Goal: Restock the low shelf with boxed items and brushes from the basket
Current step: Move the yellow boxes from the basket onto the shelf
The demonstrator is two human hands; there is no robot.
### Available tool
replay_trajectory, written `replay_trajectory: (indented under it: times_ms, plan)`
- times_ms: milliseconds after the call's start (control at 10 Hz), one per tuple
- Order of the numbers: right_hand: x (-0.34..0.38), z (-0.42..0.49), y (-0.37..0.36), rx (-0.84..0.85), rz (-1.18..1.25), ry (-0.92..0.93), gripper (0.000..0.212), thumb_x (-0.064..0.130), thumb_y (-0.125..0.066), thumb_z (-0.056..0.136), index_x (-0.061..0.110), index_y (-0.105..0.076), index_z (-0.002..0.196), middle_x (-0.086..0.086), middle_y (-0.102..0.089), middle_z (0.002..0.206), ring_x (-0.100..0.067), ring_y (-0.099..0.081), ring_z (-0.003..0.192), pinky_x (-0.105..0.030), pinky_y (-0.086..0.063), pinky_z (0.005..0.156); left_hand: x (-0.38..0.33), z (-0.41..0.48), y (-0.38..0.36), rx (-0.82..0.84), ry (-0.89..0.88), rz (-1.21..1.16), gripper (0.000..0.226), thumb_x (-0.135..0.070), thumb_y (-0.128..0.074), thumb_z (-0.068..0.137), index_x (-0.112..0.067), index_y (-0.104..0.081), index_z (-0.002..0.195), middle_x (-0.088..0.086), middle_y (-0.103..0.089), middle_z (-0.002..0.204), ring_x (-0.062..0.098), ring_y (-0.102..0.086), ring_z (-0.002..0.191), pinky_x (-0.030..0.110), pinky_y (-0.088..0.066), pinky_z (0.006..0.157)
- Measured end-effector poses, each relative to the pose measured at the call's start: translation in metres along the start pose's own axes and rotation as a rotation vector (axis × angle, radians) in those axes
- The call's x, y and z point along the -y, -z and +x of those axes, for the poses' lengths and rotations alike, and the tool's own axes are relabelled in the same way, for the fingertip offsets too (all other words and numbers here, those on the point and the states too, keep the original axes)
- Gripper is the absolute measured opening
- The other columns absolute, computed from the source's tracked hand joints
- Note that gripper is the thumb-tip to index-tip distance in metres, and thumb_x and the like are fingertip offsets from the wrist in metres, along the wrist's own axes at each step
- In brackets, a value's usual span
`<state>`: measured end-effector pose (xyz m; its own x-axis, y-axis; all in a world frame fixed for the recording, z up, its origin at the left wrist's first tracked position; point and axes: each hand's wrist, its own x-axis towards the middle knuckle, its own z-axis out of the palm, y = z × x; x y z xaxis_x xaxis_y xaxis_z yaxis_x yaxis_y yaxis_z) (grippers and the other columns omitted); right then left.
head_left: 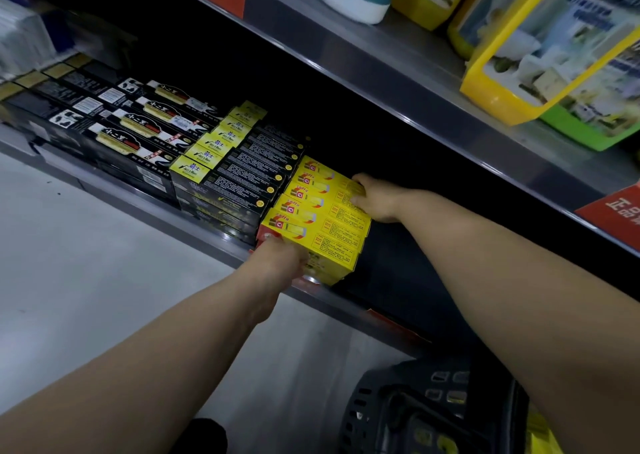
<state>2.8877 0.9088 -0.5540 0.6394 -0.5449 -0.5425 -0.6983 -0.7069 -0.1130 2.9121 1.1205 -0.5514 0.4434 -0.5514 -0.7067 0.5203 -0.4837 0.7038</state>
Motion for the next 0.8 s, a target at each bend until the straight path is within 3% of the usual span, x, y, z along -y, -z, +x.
replay_trajectory:
  times_ms: [100,200,300,400,500,700,800]
  plan:
    - [0.010,-0.029,0.014,-0.039,-0.126,0.022,0.065,0.026,-0.051,0.095,0.014,-0.017,0.149,-0.016,-0.032,0.148,-0.031,-0.041,0.129,-0.034,-0.039,0.103,-0.008,-0.018,0.002,0.034,-0.040,0.036,0.010,-0.003,-0.049,0.092,-0.002,-0.058,0.092,0.009,-0.055,0.087,0.019,-0.054,0.076,0.027,-0.041,0.067]
    - [0.016,-0.085,0.033,-0.128,-0.015,0.158,0.044,0.024,-0.059,0.091,0.014,-0.047,0.132,-0.009,-0.053,0.129,-0.024,-0.054,0.113,-0.031,-0.045,0.095,-0.022,-0.045,-0.001,0.095,-0.156,0.169,0.022,-0.009,-0.052,0.092,-0.014,-0.061,0.111,0.001,-0.061,0.104,0.015,-0.061,0.093,0.026,-0.047,0.079]
    - [0.007,-0.157,0.044,-0.177,0.165,0.254,0.025,0.016,-0.064,0.087,0.012,-0.061,0.112,-0.006,-0.064,0.108,-0.012,-0.059,0.089,-0.016,-0.046,0.079,-0.044,-0.086,-0.014,0.180,-0.312,0.298,0.018,-0.016,-0.055,0.090,-0.025,-0.065,0.102,0.001,-0.069,0.108,0.016,-0.063,0.101,0.036,-0.050,0.092]
    - [-0.013,-0.231,0.043,-0.216,0.328,0.303,0.016,0.009,-0.065,0.085,0.011,-0.065,0.101,-0.006,-0.069,0.097,-0.011,-0.061,0.078,-0.018,-0.048,0.073,-0.056,-0.131,-0.040,0.228,-0.473,0.523,0.016,-0.018,-0.058,0.088,-0.027,-0.068,0.096,0.005,-0.071,0.102,0.018,-0.064,0.095,0.027,-0.048,0.081]
    - [-0.043,-0.290,0.029,-0.239,0.430,0.279,0.013,0.011,-0.064,0.086,0.016,-0.066,0.098,-0.004,-0.069,0.095,-0.014,-0.065,0.083,-0.024,-0.052,0.077,-0.049,-0.171,-0.074,0.328,-0.580,0.714,0.018,-0.011,-0.056,0.089,-0.026,-0.065,0.086,0.011,-0.072,0.098,0.028,-0.065,0.088,0.031,-0.051,0.073]
    - [-0.138,-0.361,-0.038,-0.150,0.437,0.109,0.015,0.012,-0.063,0.086,0.020,-0.064,0.099,0.008,-0.066,0.088,0.000,-0.059,0.072,-0.018,-0.048,0.070,-0.001,-0.209,-0.145,0.485,-0.658,1.062,0.014,-0.025,-0.054,0.090,-0.029,-0.064,0.100,-0.016,-0.063,0.081,0.008,-0.064,0.084,0.025,-0.051,0.077]
    - [-0.199,-0.384,-0.084,-0.111,0.422,-0.055,0.012,0.016,-0.061,0.088,0.022,-0.063,0.099,0.010,-0.064,0.090,-0.006,-0.061,0.075,-0.014,-0.045,0.066,0.033,-0.213,-0.179,0.569,-0.610,1.061,0.017,-0.025,-0.054,0.091,-0.025,-0.065,0.104,-0.015,-0.063,0.085,0.005,-0.062,0.084,0.015,-0.047,0.070]
